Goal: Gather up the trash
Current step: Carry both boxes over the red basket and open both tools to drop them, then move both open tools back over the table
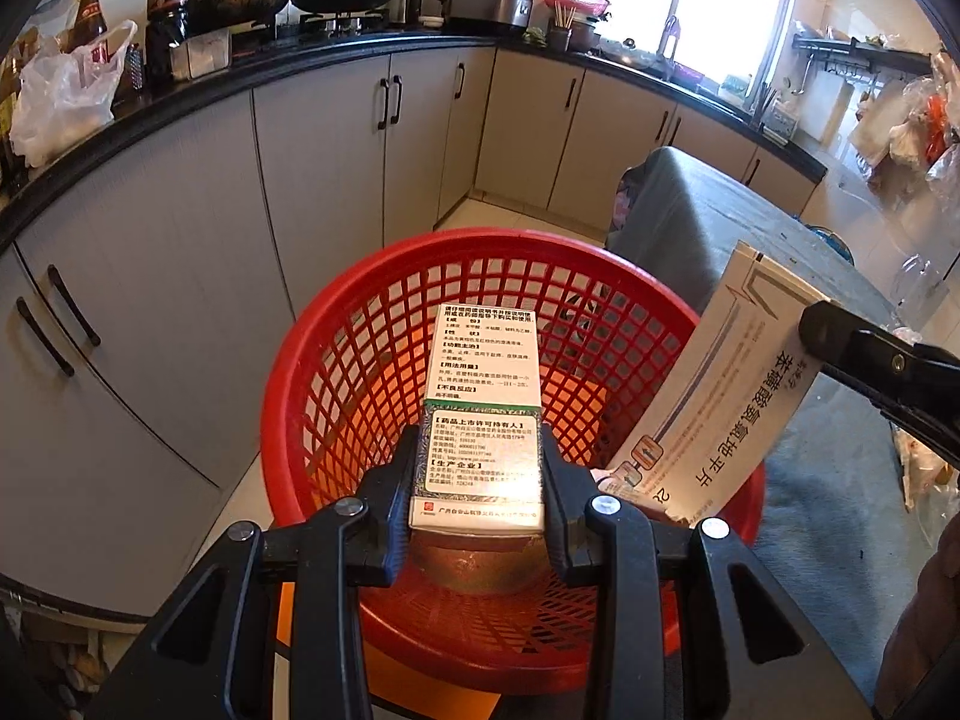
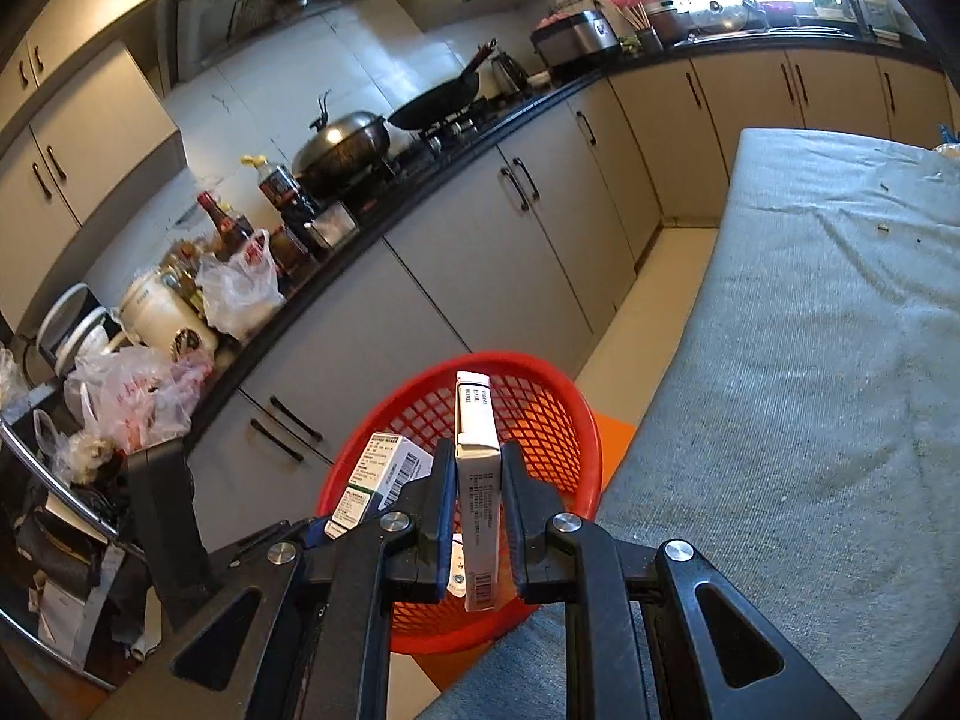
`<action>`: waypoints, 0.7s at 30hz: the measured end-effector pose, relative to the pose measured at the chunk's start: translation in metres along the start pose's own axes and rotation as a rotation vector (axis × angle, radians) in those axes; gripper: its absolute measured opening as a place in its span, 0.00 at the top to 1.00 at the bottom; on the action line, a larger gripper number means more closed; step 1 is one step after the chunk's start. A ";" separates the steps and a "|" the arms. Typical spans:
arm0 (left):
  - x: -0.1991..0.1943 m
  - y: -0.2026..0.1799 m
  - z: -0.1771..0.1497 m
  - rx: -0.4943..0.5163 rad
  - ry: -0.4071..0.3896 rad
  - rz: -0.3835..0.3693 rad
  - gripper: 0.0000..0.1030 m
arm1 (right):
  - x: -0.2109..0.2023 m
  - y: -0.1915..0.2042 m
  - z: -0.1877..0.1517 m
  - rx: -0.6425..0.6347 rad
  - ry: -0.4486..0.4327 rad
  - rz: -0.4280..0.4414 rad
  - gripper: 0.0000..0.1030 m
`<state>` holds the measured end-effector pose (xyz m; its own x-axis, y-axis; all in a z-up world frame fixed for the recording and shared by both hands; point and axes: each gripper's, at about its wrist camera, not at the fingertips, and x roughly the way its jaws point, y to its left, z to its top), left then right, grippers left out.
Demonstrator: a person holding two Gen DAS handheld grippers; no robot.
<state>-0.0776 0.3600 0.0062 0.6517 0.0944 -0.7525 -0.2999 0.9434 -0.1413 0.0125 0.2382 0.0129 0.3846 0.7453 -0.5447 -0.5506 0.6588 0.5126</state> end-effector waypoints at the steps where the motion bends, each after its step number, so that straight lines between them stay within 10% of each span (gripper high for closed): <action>1: 0.001 0.000 0.000 -0.001 0.004 -0.001 0.67 | 0.002 -0.001 -0.002 0.001 0.006 -0.002 0.84; 21: -0.007 -0.008 -0.002 -0.004 -0.011 0.011 0.51 | -0.031 -0.012 -0.008 0.020 -0.039 -0.033 0.65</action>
<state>-0.0811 0.3511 0.0108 0.6560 0.1081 -0.7470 -0.3101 0.9409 -0.1361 0.0016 0.2061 0.0187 0.4309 0.7262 -0.5357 -0.5221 0.6849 0.5084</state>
